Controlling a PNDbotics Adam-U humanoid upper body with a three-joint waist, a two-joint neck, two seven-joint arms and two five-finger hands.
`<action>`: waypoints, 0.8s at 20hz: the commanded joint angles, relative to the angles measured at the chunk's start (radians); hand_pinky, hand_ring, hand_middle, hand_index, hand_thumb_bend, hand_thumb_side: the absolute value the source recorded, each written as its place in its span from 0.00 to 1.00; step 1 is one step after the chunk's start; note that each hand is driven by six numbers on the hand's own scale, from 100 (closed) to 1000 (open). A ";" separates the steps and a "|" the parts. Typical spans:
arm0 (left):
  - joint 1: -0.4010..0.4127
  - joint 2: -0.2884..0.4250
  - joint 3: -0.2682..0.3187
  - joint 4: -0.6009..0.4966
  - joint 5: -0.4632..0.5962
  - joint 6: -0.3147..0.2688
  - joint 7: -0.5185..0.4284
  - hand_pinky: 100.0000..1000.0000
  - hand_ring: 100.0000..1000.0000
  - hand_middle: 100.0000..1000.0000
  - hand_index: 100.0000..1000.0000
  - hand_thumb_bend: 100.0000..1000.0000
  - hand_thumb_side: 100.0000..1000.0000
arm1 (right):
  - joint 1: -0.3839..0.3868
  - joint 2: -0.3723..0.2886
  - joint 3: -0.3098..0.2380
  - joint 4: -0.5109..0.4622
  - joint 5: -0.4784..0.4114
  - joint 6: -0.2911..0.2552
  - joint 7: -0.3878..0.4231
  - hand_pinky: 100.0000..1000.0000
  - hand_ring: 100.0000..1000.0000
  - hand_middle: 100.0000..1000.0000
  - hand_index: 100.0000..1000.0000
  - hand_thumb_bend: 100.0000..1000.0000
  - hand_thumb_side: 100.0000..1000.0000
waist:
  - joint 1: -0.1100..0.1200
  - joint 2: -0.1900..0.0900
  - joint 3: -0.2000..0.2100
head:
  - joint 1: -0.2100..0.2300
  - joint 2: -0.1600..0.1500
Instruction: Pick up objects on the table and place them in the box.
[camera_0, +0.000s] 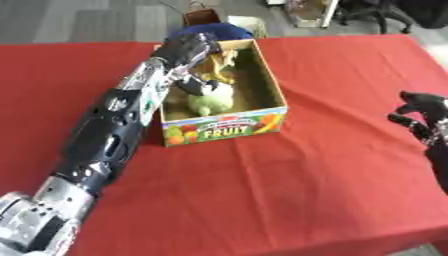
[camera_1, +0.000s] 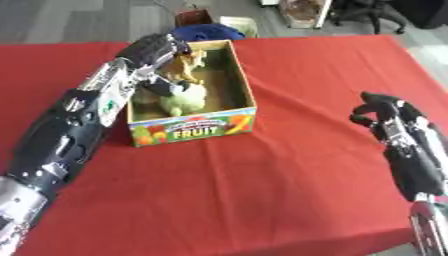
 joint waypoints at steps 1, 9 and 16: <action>-0.019 0.029 0.020 -0.048 0.028 0.026 -0.012 0.65 0.63 0.67 0.72 0.86 0.21 | -0.008 -0.010 -0.003 -0.008 -0.005 -0.002 0.005 0.80 1.00 0.55 0.72 0.00 0.50 | -0.001 -0.020 0.001 | -0.006 -0.009; -0.027 0.057 0.059 -0.103 0.160 0.050 -0.059 0.65 0.64 0.68 0.72 0.95 0.38 | -0.003 -0.012 -0.006 -0.005 -0.001 0.000 0.005 0.80 1.00 0.55 0.72 0.00 0.50 | -0.001 -0.025 0.009 | -0.015 -0.008; 0.016 0.096 0.095 -0.206 0.277 0.063 -0.063 0.61 0.58 0.60 0.67 0.77 0.34 | 0.003 -0.015 -0.014 -0.004 0.002 0.001 -0.001 0.80 1.00 0.55 0.72 0.00 0.50 | 0.002 -0.034 0.025 | -0.030 -0.002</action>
